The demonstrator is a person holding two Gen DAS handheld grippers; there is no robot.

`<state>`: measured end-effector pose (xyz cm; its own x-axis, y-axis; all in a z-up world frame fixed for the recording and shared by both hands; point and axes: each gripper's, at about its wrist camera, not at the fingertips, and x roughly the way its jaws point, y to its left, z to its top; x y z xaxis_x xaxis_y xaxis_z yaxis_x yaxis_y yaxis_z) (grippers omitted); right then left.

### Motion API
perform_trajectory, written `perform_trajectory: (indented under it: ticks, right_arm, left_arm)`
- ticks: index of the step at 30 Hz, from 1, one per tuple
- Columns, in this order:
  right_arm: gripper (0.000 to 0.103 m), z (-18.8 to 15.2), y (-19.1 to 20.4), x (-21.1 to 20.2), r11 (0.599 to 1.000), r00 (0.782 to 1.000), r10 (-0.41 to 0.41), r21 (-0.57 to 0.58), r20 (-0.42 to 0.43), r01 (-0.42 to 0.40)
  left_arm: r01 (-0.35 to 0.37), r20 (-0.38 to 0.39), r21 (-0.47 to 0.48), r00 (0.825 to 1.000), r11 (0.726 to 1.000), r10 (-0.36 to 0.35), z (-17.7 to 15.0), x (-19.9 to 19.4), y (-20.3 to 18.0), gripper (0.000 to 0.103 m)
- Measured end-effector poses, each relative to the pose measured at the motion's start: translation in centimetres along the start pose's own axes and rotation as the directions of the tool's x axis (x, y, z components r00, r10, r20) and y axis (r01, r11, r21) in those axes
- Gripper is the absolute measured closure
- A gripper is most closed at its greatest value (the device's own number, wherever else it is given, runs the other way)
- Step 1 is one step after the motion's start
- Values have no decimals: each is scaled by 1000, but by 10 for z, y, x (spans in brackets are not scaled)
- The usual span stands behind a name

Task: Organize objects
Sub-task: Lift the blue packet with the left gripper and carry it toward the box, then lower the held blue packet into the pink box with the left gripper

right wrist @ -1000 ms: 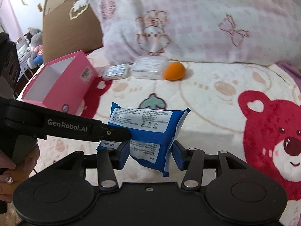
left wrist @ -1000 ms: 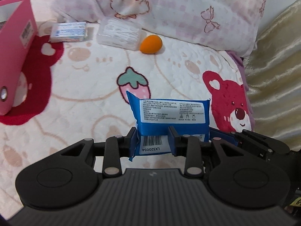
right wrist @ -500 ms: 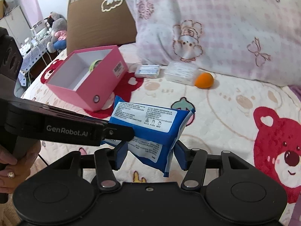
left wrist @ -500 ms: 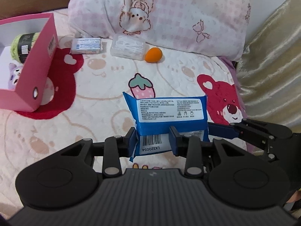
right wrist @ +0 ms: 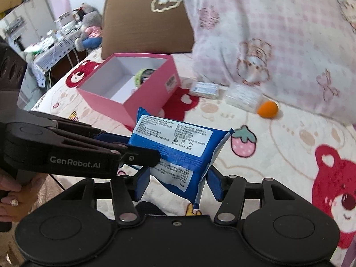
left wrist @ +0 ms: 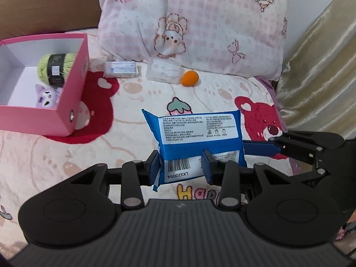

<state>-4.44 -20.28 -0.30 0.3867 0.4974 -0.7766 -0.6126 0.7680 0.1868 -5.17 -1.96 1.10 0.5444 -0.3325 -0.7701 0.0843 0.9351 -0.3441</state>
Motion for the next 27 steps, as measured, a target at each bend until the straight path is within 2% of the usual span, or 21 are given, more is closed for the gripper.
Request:
perform_trajectory:
  ticks: [14,23,27]
  right_arm:
    - [41,47,54,10,976,999,20,-219,46,-9]
    - [41,77,95,31,954,997,48,-298,60,-28]
    - [41,92,109,42,946,997,56,-323,59,-34]
  left_arm:
    - [16,109,-83,994,996,-7,7,-41,59,66]
    - [-13,164,-132,986,991,34,12,-61,106,66]
    - [-34,188,-119,981,992,56,18,-67,123,66]
